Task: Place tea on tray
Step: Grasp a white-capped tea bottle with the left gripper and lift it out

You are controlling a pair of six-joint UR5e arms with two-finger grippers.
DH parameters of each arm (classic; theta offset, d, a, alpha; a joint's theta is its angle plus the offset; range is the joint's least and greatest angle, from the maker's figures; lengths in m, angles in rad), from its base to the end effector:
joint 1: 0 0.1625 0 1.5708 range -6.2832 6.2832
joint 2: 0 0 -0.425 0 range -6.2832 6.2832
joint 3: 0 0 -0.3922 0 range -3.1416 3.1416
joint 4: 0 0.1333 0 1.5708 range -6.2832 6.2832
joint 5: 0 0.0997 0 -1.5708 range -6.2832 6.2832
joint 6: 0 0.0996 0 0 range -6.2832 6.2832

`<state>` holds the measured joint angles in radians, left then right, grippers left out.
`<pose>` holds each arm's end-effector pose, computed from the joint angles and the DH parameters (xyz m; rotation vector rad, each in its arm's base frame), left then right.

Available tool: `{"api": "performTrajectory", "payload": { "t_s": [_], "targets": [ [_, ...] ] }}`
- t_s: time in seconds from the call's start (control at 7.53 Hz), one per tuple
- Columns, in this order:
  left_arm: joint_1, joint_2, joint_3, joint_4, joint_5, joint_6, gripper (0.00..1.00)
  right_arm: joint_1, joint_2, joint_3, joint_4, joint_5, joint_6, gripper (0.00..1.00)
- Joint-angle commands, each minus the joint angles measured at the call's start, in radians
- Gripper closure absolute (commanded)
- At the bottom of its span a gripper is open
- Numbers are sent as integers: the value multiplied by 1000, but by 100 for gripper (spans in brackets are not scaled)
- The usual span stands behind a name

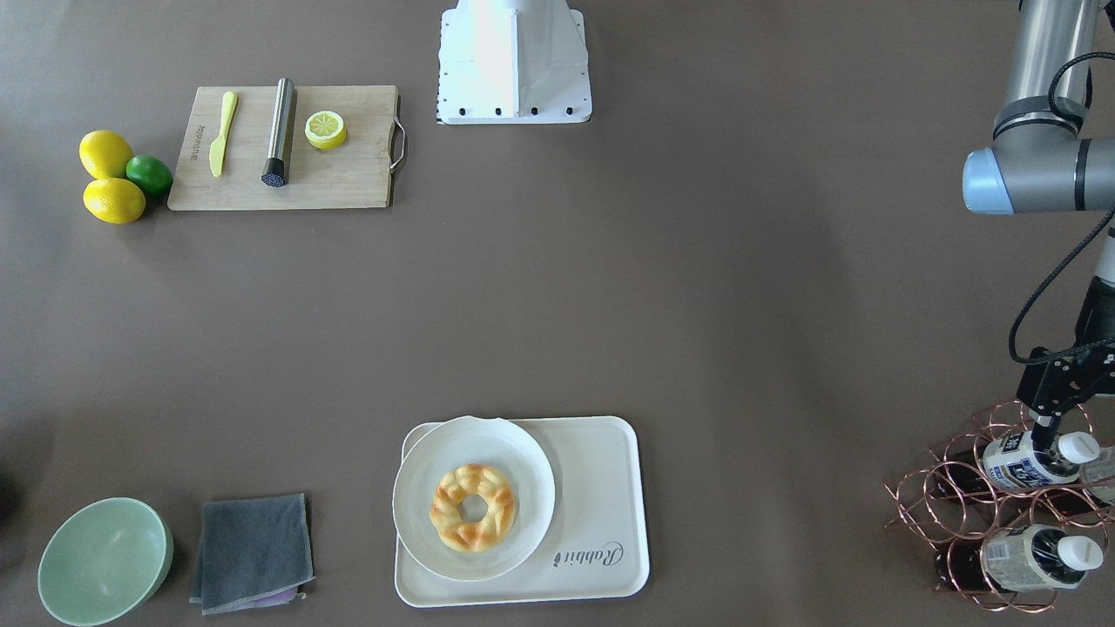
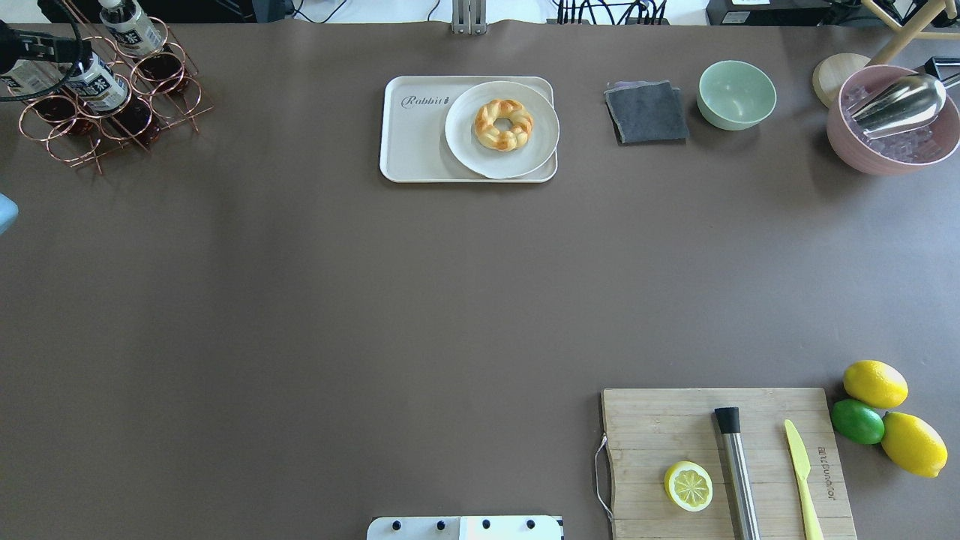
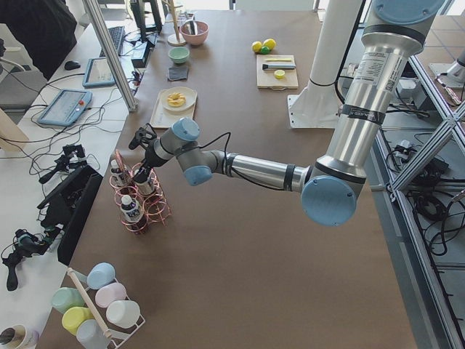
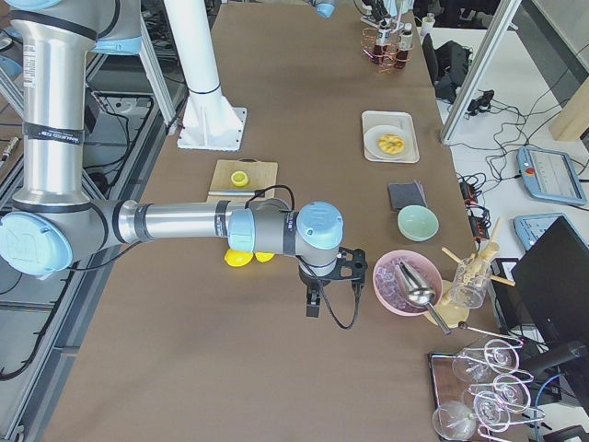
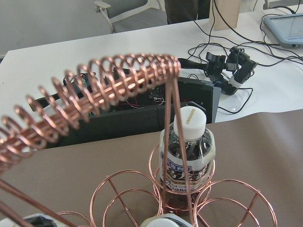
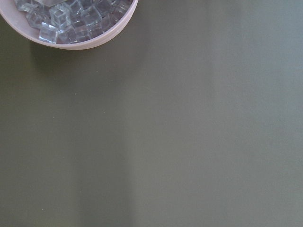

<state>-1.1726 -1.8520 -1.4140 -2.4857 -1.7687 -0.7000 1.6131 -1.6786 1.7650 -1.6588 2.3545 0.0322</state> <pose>0.1441 -0.6357 0.4857 0.7904 0.6945 -0.1707 0.0817 -0.4415 0.6219 0.0024 -0.7839 0.0713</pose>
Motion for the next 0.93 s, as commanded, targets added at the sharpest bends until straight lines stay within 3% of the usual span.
{"api": "performTrajectory", "payload": {
  "t_s": [0.0, 0.27, 0.53, 0.66, 0.8],
  "targets": [
    [-1, -7, 7, 1, -1, 1, 46, 1, 2, -2, -1, 0, 0, 0],
    [1, -7, 6, 1, -6, 2, 74, 1, 0, -2, 1, 0, 0, 0],
    [1, -6, 6, 1, -8, 4, 84, 1, -6, -1, 1, 0, -1, 0],
    [1, -6, 1, 1, -9, 5, 100, 1, -7, -1, 1, 0, -2, 0],
    [-15, -6, -2, 2, -44, 7, 100, 1, -7, -2, 1, 0, -2, 0]
  ]
}}
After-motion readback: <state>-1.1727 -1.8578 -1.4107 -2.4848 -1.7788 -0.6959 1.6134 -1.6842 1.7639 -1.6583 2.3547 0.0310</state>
